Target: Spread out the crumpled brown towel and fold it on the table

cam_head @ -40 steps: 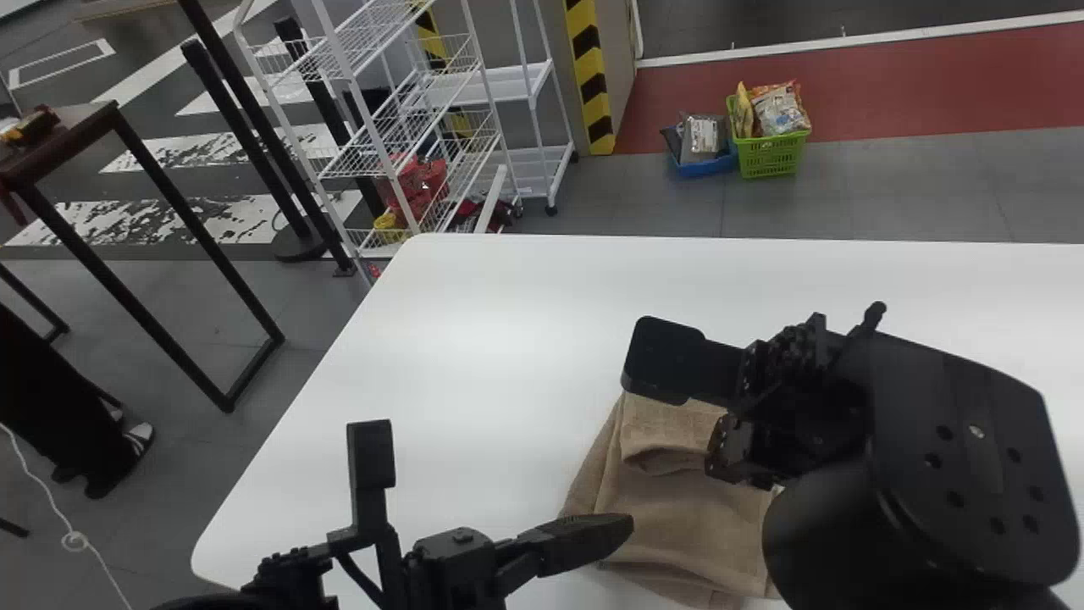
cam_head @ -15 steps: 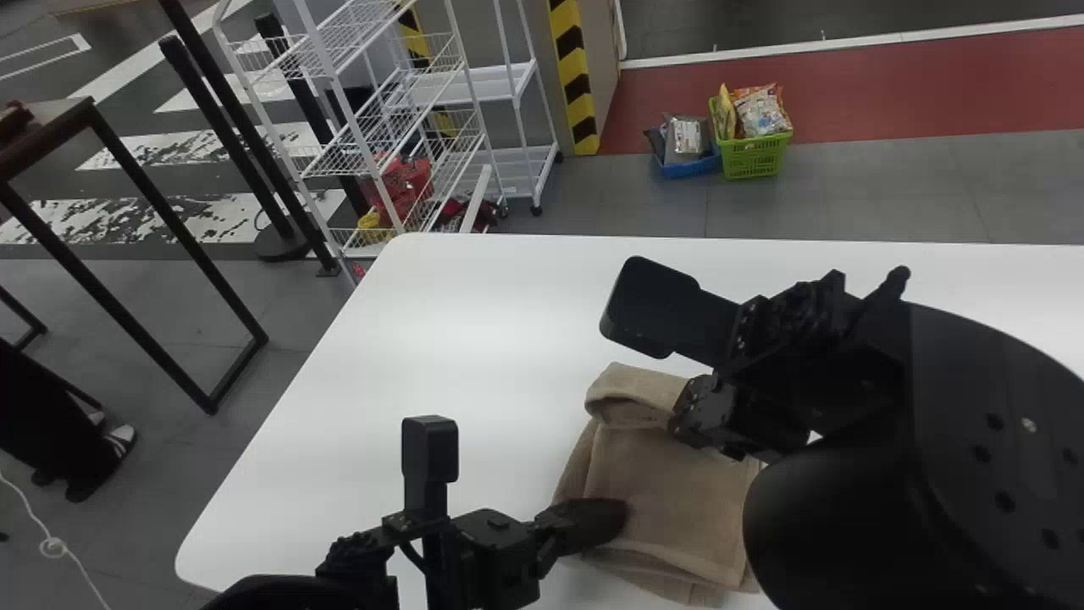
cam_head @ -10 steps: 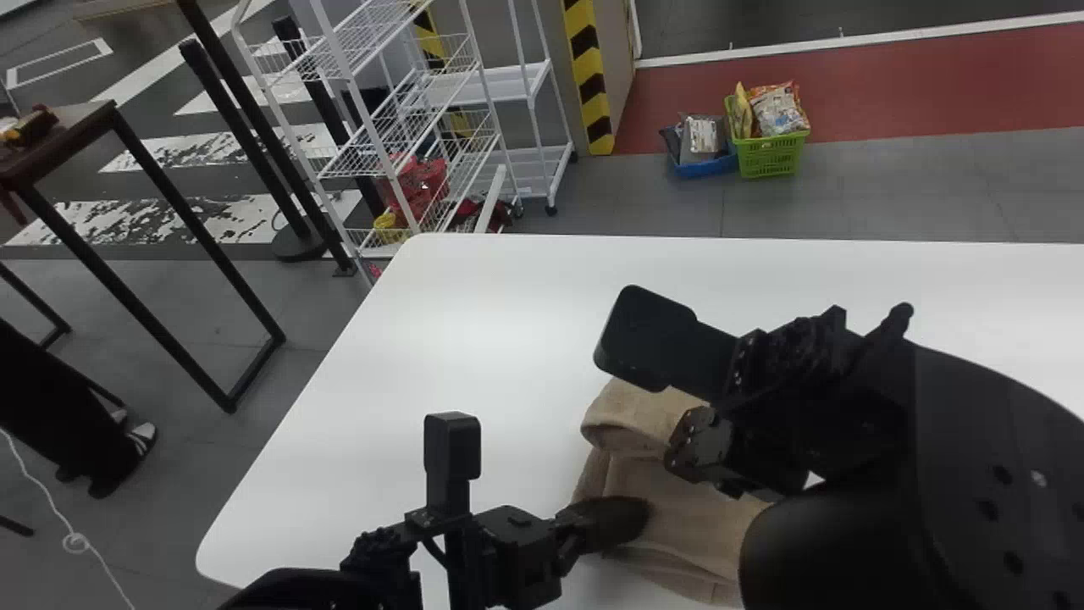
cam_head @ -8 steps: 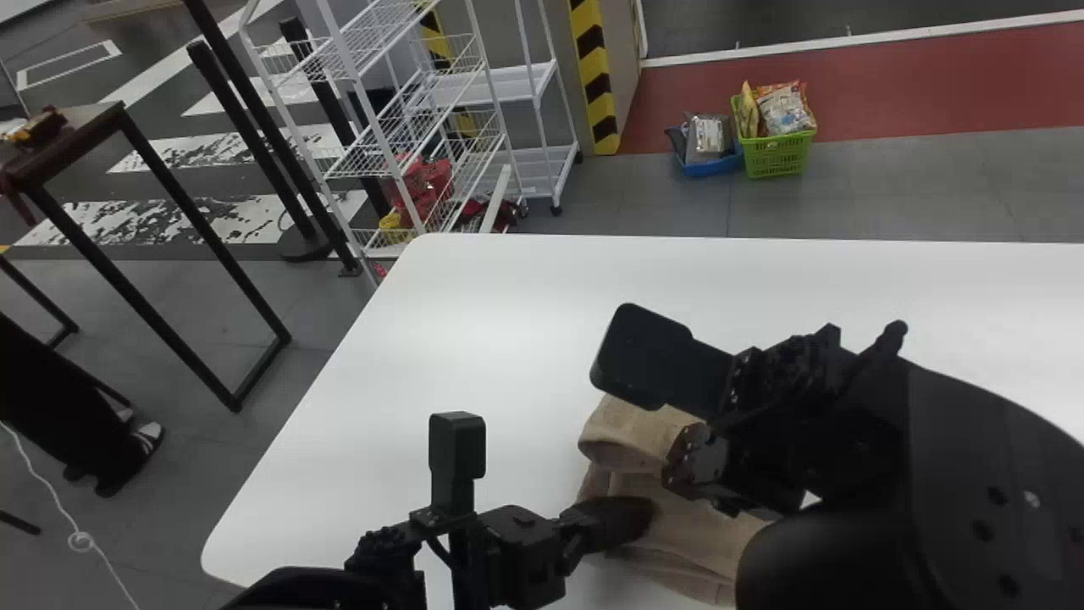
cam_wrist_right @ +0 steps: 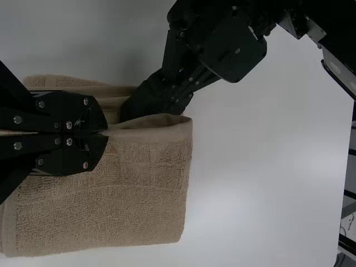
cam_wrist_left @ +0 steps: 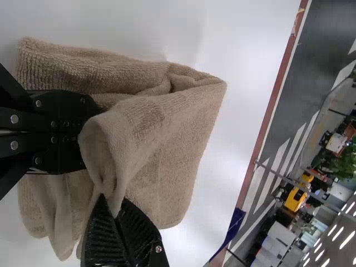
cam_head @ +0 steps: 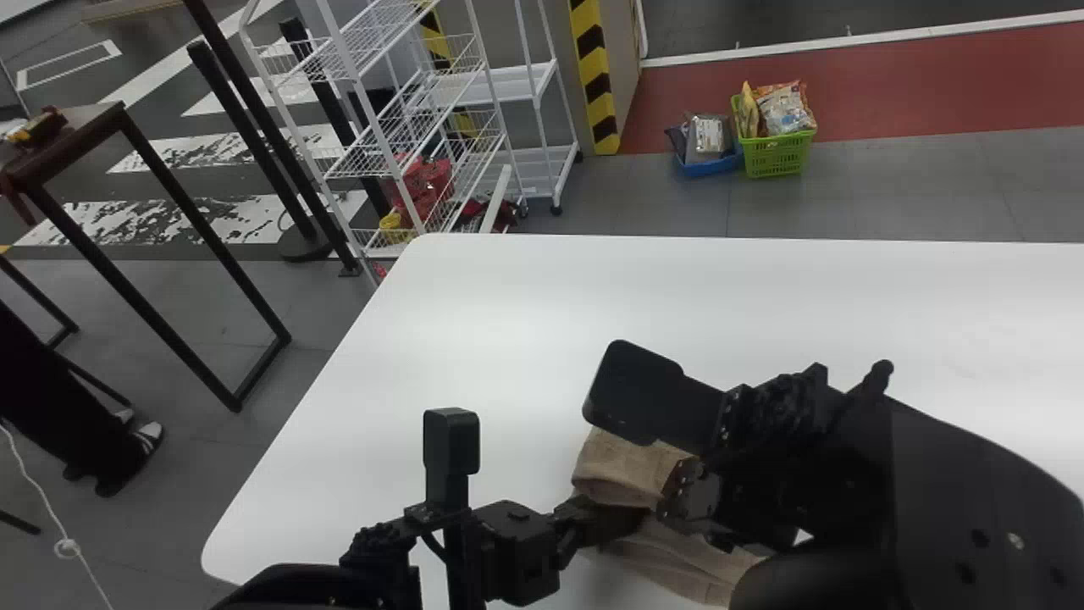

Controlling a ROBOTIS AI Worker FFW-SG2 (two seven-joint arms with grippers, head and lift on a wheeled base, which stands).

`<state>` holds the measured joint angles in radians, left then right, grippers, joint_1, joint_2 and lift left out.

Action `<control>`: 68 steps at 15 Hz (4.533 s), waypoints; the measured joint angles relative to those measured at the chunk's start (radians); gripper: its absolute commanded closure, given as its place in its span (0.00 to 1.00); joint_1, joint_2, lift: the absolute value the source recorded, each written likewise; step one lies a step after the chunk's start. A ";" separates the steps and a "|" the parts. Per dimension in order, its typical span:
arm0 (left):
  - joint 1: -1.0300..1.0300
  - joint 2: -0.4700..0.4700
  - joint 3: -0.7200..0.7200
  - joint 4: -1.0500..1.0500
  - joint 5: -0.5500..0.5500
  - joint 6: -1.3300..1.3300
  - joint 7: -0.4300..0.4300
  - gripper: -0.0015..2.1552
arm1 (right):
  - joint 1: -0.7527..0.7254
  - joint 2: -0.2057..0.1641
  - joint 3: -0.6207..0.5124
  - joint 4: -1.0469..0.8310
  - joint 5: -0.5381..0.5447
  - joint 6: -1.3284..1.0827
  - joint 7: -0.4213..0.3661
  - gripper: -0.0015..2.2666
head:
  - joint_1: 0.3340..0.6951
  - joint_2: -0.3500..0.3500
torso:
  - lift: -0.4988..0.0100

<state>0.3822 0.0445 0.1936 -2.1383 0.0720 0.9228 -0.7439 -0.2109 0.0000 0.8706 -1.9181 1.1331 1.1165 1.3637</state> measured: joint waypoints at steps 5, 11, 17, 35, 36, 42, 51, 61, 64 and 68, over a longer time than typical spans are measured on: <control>-0.008 0.000 0.003 0.004 -0.005 -0.002 0.007 0.90 | 0.002 0.000 -0.004 -0.025 0.002 0.017 0.000 0.60 | 1.00 1.00 | 0.73; -0.020 0.000 0.003 0.001 -0.015 -0.001 0.012 0.90 | -0.003 0.000 -0.036 0.014 -0.001 0.009 0.000 0.60 | 1.00 1.00 | 0.73; -0.020 -0.003 -0.006 -0.006 -0.015 0.000 0.009 0.90 | 0.005 0.000 -0.033 0.069 -0.009 -0.015 0.000 0.59 | 1.00 1.00 | 0.73; 0.024 -0.011 0.161 -0.114 0.208 0.039 -0.017 0.90 | -0.004 0.000 -0.074 0.135 -0.045 -0.046 0.000 0.09 | 1.00 1.00 | 0.73; 0.026 -0.011 0.145 -0.115 0.211 0.041 -0.020 0.90 | -0.004 0.000 -0.073 0.135 -0.044 -0.046 0.000 0.09 | 1.00 1.00 | 0.73; -0.003 -0.008 0.017 -0.038 0.159 0.022 -0.019 0.90 | 0.018 0.000 -0.079 0.116 -0.044 -0.037 0.000 0.09 | 1.00 0.95 | 0.73; -0.026 -0.008 0.000 -0.018 0.100 -0.051 0.011 0.90 | 0.020 0.000 -0.103 0.087 -0.044 -0.038 0.000 0.09 | 1.00 0.93 | 0.73; 0.007 -0.005 -0.055 -0.078 0.132 0.020 0.011 0.90 | 0.003 0.000 -0.106 0.092 -0.048 -0.049 0.000 0.09 | 1.00 0.87 | 0.73; -0.017 -0.008 -0.084 -0.012 0.051 -0.003 0.036 0.90 | 0.004 0.000 -0.108 0.095 -0.053 -0.054 0.000 0.09 | 1.00 0.88 | 0.73; -0.020 -0.004 -0.073 0.010 0.000 -0.075 0.061 0.90 | 0.017 0.000 -0.119 0.086 -0.053 -0.058 0.000 0.09 | 1.00 0.91 | 0.73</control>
<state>0.3627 0.0404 0.1206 -2.1282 0.0718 0.8477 -0.6824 -0.1943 0.0000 0.7516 -1.8317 1.0799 1.0583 1.3637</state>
